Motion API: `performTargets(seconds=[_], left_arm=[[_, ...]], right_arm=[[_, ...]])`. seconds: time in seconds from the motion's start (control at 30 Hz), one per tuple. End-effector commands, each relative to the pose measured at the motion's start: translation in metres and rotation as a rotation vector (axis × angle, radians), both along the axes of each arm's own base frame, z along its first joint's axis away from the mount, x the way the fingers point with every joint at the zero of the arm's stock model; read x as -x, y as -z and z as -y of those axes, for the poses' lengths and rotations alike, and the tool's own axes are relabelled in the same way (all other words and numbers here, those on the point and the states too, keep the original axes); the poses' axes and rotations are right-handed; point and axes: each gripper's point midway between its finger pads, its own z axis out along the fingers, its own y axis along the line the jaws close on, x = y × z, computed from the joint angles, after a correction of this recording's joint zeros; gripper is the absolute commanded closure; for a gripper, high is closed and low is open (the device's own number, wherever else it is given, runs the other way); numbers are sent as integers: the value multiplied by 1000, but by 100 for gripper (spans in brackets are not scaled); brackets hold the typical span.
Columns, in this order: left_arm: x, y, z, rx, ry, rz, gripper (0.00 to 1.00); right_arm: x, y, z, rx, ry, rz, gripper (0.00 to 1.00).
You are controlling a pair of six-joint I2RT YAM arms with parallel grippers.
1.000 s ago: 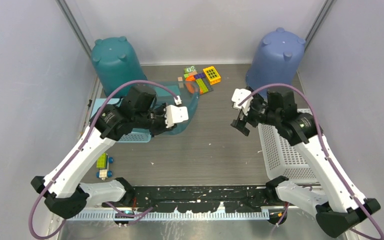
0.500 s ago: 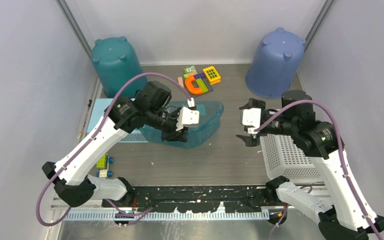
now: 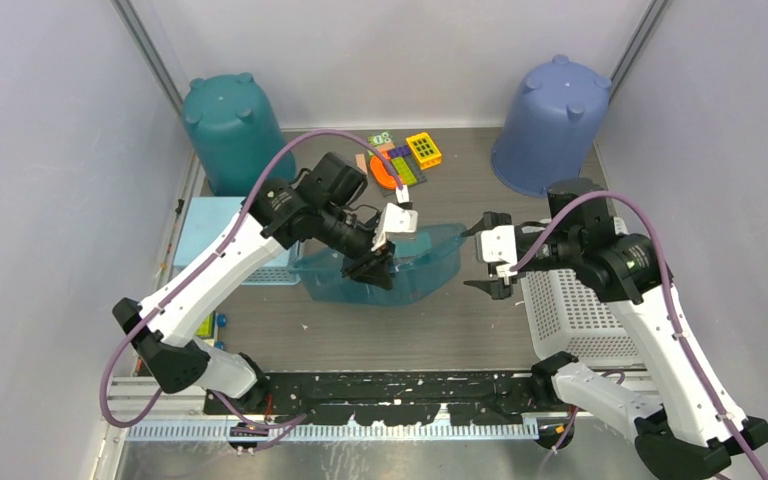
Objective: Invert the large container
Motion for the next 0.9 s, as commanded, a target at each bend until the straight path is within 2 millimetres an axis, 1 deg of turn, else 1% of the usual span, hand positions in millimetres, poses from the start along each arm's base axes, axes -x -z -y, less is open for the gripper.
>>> performTargets(seconds=[0.0, 0.1, 0.2, 0.5, 0.67, 0.87], left_arm=[[6, -28, 12, 98, 46, 1, 100], [6, -25, 14, 92, 47, -18, 100], [6, -22, 15, 89, 48, -28, 100], [7, -13, 17, 77, 61, -54, 100], [7, -7, 18, 67, 67, -69, 100], [6, 0, 20, 55, 73, -76, 100]], right_arm=[[-6, 2, -9, -36, -30, 16, 19], [-9, 15, -10, -32, -27, 3, 19], [-14, 21, -12, -33, -24, 0, 18], [-18, 35, -13, -31, -18, -9, 18], [-16, 40, -11, -30, -13, 4, 18], [-11, 42, -8, -34, -10, 19, 18]])
